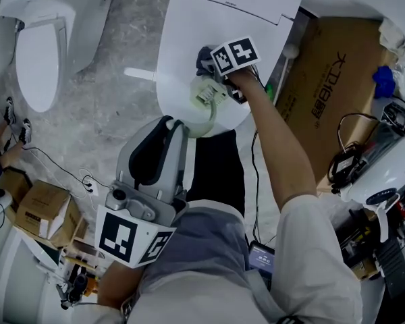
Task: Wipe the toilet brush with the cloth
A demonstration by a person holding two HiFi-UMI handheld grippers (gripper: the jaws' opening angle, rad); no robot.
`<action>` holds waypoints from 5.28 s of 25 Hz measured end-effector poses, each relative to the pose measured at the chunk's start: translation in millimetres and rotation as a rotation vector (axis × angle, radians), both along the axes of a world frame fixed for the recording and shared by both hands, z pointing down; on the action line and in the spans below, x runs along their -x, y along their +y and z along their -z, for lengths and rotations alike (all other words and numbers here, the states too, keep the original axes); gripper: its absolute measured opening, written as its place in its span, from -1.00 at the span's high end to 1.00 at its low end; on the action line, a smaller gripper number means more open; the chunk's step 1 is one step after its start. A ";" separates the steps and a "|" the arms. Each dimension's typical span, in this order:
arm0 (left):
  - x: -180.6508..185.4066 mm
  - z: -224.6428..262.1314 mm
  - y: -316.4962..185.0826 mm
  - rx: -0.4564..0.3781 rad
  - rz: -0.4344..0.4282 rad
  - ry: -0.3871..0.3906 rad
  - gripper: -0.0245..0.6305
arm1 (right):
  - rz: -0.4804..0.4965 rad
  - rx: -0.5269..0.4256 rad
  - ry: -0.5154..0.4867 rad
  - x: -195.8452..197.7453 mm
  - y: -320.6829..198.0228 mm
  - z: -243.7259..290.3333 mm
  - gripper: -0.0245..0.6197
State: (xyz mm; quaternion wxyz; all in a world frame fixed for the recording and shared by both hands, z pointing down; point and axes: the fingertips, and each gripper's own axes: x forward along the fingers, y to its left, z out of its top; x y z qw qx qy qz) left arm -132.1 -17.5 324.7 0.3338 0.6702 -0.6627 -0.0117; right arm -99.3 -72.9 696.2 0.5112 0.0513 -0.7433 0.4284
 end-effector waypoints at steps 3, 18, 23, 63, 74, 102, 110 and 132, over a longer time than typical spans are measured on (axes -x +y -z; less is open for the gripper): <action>-1.3 -0.4 -0.3 0.001 -0.002 0.003 0.93 | -0.045 0.002 -0.003 -6.6 -2.3 -0.7 0.55; -3.9 0.4 0.6 -0.008 -0.013 -0.017 0.93 | -0.196 -0.044 -0.010 -38.6 -7.8 1.1 0.55; -4.4 0.4 0.8 -0.006 -0.011 -0.011 0.93 | -0.223 -0.064 -0.008 -50.4 -6.5 1.4 0.55; -7.8 0.6 2.2 -0.003 -0.007 -0.032 0.93 | -0.212 -0.214 0.060 -132.2 25.3 2.4 0.55; -8.7 1.8 1.1 -0.002 -0.002 -0.035 0.93 | -0.114 -0.236 0.069 -143.3 49.0 3.6 0.55; -11.6 0.7 -3.8 -0.026 -0.053 -0.047 0.93 | -0.841 -0.080 -0.006 -155.6 108.4 -3.1 0.56; -15.5 0.8 -7.5 -0.037 -0.098 -0.051 0.93 | -1.228 0.019 -0.060 -159.5 126.1 -5.8 0.56; -24.2 1.6 -8.1 -0.060 -0.151 -0.083 0.93 | -1.825 0.118 -0.184 -142.1 175.2 -4.7 0.61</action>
